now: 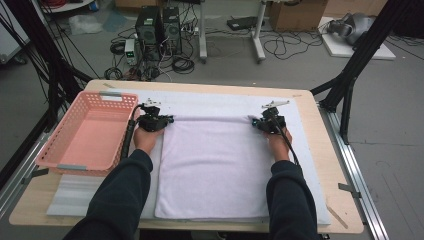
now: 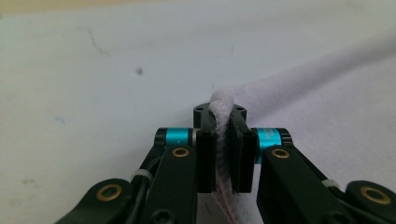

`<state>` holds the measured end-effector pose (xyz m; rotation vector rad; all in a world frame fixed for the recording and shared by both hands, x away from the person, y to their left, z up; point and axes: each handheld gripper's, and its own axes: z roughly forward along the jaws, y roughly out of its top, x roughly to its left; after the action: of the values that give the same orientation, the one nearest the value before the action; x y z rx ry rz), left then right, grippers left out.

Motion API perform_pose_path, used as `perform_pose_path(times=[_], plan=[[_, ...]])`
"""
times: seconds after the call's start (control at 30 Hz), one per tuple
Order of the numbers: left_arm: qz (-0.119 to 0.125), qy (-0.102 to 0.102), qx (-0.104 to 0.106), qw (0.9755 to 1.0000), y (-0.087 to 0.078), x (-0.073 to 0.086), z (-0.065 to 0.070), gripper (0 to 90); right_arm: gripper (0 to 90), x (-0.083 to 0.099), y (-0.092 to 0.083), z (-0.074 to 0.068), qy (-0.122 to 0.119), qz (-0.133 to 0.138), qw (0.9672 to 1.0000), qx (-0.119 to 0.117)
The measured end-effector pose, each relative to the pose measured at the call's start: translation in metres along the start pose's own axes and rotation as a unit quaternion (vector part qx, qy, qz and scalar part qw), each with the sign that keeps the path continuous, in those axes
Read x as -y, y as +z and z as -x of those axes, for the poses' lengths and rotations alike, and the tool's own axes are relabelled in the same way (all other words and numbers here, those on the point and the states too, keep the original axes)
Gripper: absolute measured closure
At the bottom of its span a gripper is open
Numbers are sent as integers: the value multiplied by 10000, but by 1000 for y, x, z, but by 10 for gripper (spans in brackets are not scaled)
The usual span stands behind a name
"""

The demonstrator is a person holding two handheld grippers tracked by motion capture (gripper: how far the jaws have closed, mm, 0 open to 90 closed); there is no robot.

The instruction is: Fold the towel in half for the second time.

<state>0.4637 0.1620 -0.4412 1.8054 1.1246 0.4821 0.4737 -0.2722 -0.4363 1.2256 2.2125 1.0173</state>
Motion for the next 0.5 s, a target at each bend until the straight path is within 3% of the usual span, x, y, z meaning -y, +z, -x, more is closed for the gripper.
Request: perform_pose_path(times=[0.07,0.17,0.3,0.37,0.43,0.5], plan=[[297,96,-9,9995,-7,-6,2,830,823,-5,-8,0,-21,258,9996,102],[648,-54,52,9979,-19,-13,2,830,822,-10,-20,1,82,609,9981,37],[523,120,208,9983,-28,-14,5,828,821,-10,-36,-1,28,833,9964,-124],[522,-4,287,9982,-35,-13,7,827,821,-8,-44,-4,-15,880,9959,-211],[729,61,335,9968,-43,-11,14,827,820,-5,-53,-7,-61,912,9955,-258],[755,88,399,9963,-49,-8,21,827,820,-1,-60,-9,-84,961,9949,-306]])
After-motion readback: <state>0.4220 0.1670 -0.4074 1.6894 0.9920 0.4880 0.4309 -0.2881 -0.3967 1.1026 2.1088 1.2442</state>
